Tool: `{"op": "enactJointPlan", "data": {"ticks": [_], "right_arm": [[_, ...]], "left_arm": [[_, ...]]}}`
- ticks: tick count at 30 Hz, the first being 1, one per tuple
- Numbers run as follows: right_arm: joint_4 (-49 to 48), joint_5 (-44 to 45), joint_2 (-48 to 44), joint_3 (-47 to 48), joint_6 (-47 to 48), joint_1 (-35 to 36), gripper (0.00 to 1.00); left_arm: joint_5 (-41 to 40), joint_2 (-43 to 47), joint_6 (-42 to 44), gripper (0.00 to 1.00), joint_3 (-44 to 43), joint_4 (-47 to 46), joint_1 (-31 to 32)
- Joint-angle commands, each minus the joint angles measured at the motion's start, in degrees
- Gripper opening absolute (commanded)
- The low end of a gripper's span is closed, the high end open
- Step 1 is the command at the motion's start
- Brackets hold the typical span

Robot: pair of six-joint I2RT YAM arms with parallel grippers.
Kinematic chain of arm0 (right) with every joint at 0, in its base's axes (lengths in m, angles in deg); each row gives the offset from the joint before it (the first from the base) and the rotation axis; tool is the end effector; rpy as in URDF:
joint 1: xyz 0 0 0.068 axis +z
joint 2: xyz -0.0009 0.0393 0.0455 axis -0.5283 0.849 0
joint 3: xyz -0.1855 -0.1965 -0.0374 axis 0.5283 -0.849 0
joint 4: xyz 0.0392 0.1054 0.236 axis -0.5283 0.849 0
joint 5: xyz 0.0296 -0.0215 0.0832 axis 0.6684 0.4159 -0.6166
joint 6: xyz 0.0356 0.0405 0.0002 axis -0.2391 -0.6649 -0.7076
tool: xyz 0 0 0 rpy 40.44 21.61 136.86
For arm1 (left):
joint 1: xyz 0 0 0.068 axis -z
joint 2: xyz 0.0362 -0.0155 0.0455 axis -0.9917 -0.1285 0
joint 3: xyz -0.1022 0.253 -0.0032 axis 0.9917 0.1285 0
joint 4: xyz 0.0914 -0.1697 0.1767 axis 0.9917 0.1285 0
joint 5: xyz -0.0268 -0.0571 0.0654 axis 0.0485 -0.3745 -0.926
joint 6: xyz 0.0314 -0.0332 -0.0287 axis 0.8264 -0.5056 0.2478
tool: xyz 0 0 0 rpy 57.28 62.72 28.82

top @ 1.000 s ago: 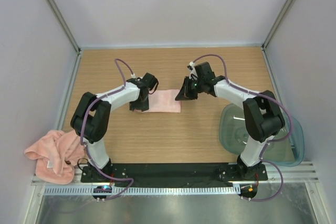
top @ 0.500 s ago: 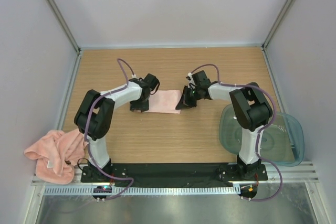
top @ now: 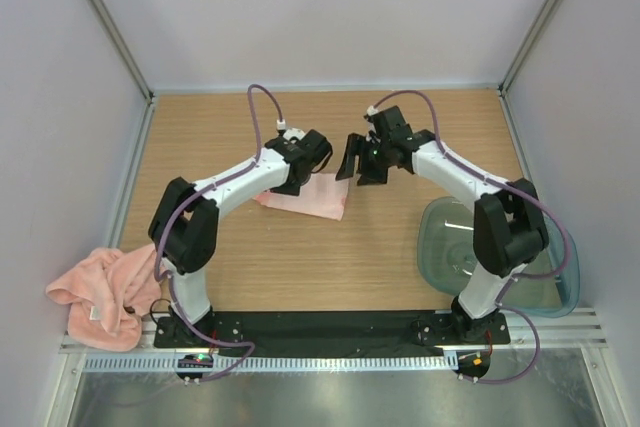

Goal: Roll the towels
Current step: Fold the towel, then roll the towel

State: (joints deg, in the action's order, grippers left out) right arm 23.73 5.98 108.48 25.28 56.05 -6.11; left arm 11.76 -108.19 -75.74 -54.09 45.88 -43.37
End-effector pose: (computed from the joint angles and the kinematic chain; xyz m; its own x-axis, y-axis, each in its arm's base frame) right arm 0.3313 0.1734 0.2248 -0.9354 0.0975 -0.3400 -0.1094 0.8343 0.5403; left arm 0.2999 -0.2172 0.2231 -0.8519 0.1035 -0.5134 -0.1054 0.9264 0.3616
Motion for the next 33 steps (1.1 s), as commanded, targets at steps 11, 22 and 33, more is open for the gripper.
{"op": "enactJointPlan", "data": {"ticks": [11, 22, 33], "right_arm": [[14.97, 33.99, -22.17, -4.06, -2.86, -8.01, 0.71], [13.21, 24.06, -26.07, -7.34, 1.27, -11.19, 0.70], [11.54, 20.80, -24.22, -7.07, 2.85, -11.19, 0.69]], "left_arm": [[2.68, -2.00, -1.91, 0.58, -8.54, -1.38, 14.98], [12.44, -9.48, -0.51, 0.58, -10.91, -9.56, 17.62], [15.52, -14.14, -0.15, 0.58, -12.06, -13.26, 16.57]]}}
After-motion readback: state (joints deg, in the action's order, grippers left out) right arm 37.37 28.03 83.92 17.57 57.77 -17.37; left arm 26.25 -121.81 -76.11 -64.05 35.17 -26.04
